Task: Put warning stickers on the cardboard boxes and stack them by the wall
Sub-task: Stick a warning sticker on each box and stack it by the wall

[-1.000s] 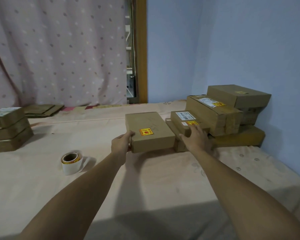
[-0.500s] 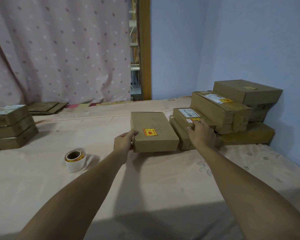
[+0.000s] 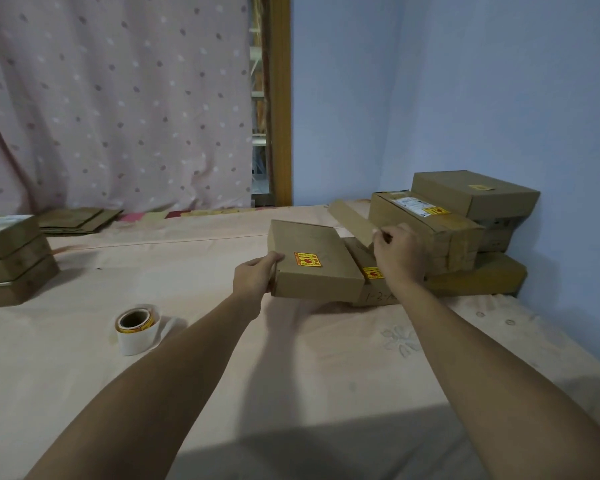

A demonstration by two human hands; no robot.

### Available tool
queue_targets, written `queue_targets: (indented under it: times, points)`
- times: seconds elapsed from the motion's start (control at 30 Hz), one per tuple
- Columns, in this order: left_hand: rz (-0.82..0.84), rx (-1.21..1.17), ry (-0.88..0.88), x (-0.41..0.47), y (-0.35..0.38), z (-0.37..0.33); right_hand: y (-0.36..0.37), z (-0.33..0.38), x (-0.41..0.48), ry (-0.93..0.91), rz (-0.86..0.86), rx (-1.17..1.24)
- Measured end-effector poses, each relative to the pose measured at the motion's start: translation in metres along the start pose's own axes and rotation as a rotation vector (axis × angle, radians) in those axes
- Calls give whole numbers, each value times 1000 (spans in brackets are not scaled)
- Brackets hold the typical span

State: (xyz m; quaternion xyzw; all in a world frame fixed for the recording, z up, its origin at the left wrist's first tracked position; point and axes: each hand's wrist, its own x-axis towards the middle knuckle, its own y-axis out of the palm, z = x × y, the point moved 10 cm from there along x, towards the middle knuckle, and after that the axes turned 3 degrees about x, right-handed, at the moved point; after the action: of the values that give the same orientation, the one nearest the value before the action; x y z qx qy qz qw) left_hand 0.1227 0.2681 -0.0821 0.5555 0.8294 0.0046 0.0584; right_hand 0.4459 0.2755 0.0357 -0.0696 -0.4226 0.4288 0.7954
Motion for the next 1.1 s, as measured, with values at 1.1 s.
queue_targets:
  times: [1.1]
  points:
    - [232, -35, -52, -3, 143, 23, 23, 4, -10, -229, 174, -143]
